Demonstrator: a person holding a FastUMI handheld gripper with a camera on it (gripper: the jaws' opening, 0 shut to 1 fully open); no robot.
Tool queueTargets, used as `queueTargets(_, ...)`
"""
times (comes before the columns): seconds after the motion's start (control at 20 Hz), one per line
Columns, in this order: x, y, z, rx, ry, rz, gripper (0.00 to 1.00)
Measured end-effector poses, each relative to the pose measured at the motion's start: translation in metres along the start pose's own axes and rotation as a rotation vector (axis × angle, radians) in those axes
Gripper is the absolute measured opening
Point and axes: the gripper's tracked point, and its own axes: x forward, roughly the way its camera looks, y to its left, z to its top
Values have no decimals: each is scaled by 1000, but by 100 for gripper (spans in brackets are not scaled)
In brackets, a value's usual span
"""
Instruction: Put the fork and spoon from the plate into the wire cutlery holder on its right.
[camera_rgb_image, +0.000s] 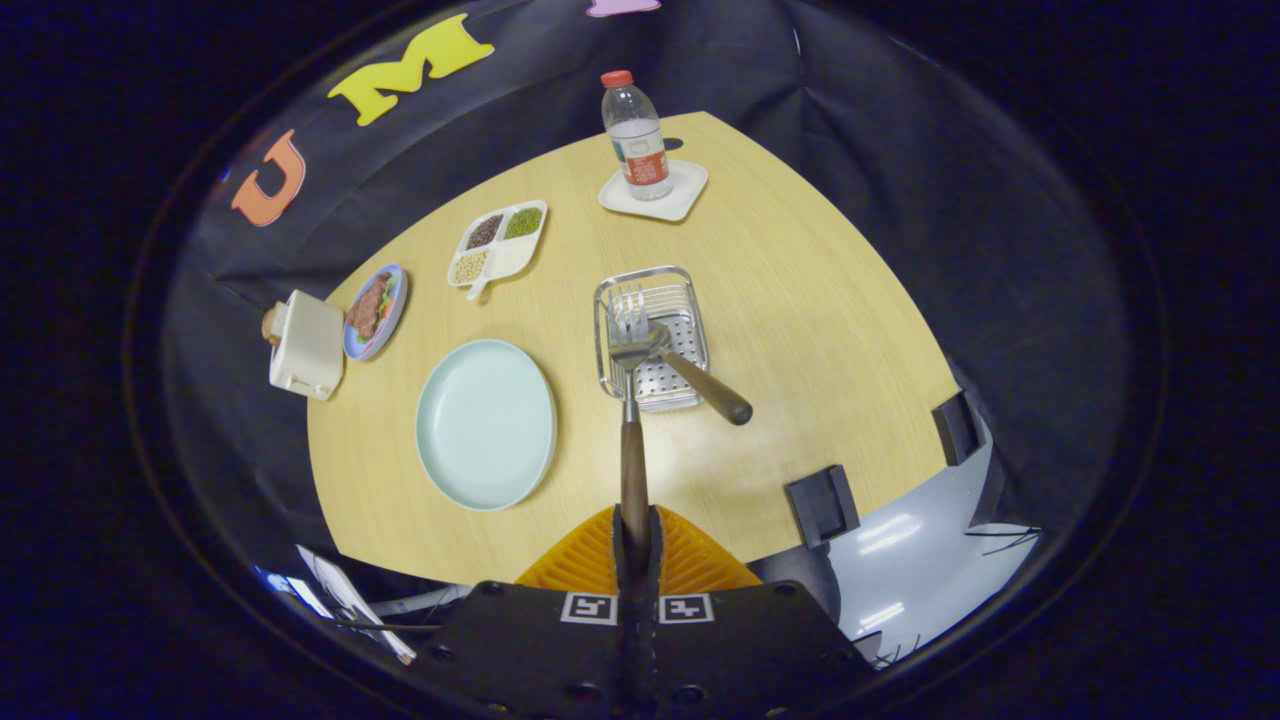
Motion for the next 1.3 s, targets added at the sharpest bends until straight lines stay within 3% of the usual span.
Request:
queueTargets(0.45,-1,-1,11,34,-2,10,3)
queueTargets(0.5,0,-1,15,37,-12,7,7)
queueTargets(0.75,-9,7,25,45,-48,32,10)
queueTargets(1.05,-16,13,34,55,-109,55,65)
queueTargets(1.2,-24,14,37,51,-150,41,85)
queueTargets(1.3,-28,17,37,37,-174,34,91)
